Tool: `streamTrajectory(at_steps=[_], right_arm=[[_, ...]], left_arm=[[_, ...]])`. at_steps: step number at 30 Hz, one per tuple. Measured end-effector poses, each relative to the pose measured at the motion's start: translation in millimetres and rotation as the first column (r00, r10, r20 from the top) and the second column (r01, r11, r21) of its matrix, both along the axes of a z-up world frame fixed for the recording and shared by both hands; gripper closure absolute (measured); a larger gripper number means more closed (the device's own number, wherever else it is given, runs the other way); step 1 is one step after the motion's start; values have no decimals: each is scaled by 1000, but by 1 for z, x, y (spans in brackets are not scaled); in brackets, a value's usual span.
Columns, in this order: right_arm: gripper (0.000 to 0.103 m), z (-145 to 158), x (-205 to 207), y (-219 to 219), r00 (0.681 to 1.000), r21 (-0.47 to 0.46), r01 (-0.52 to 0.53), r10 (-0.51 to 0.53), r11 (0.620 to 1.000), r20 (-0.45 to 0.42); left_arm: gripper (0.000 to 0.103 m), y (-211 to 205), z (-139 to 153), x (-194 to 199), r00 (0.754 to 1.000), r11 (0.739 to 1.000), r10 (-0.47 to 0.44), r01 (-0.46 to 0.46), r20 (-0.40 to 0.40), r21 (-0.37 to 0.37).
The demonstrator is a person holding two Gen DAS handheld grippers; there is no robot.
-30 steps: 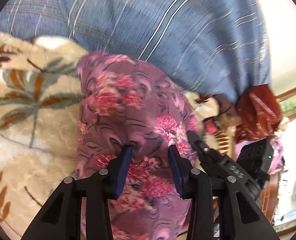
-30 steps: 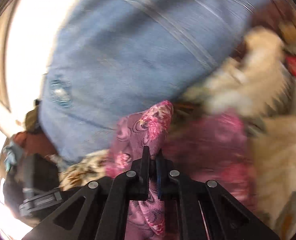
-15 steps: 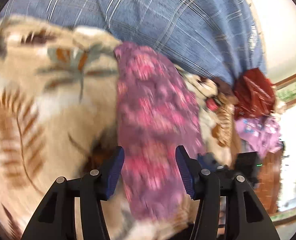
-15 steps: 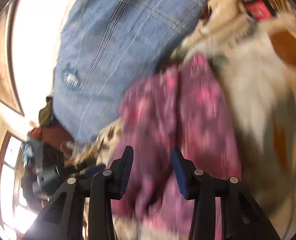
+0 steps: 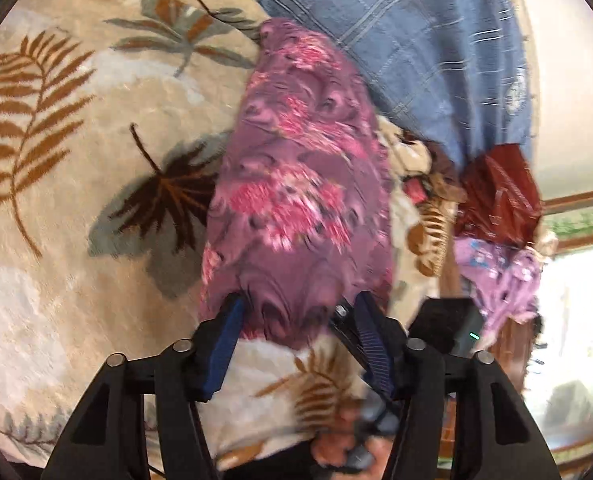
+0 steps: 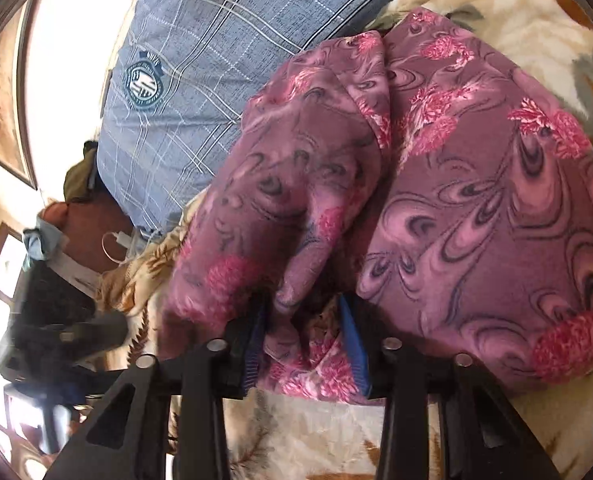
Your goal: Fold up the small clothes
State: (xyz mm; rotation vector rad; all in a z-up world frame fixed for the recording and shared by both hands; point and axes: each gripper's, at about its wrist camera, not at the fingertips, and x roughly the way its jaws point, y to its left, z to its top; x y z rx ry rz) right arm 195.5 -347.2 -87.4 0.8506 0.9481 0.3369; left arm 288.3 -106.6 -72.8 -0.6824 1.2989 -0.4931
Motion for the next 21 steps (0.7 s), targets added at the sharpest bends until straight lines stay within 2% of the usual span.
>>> streamTrajectory(at_steps=[1, 4, 7, 9, 11, 13, 15, 18, 20, 21], right_arm=[[96, 5, -2, -3, 1000, 6, 9, -9, 1000, 5], [97, 40, -18, -24, 994, 19, 50, -51, 999, 99], [99, 68, -36, -60, 979, -1, 115, -113, 993, 167], [99, 67, -40, -79, 978, -69, 152, -141, 986, 151], [99, 48, -42, -90, 985, -127, 159, -149, 979, 83], [99, 27, -42, -91, 991, -156, 130, -131, 979, 8], [98, 22, -44, -86, 994, -171, 105, -109, 980, -12], [91, 39, -42, -92, 994, -131, 108, -105, 985, 25], [82, 52, -36, -103, 989, -83, 137, -131, 987, 70], [70, 55, -29, -108, 984, -63, 160, -155, 985, 86]], left_arm=[[69, -2, 3, 0, 1000, 1000, 2, -2, -2, 14], [70, -10, 19, -7, 1000, 1000, -8, 8, 15, 2], [69, -21, 32, -13, 997, 996, -35, 28, 71, 89], [69, -33, 27, -14, 996, 984, -63, 51, 64, 173], [69, -44, 14, -12, 996, 973, -83, 75, 26, 218], [69, -48, 4, -14, 996, 968, -90, 92, -20, 234], [69, -46, 8, -12, 996, 968, -85, 86, -11, 235], [64, -43, 31, 7, 996, 966, -80, 65, 48, 250], [49, -47, 45, 29, 991, 962, -102, 77, 84, 263], [47, -53, 52, 44, 987, 956, -116, 80, 113, 284]])
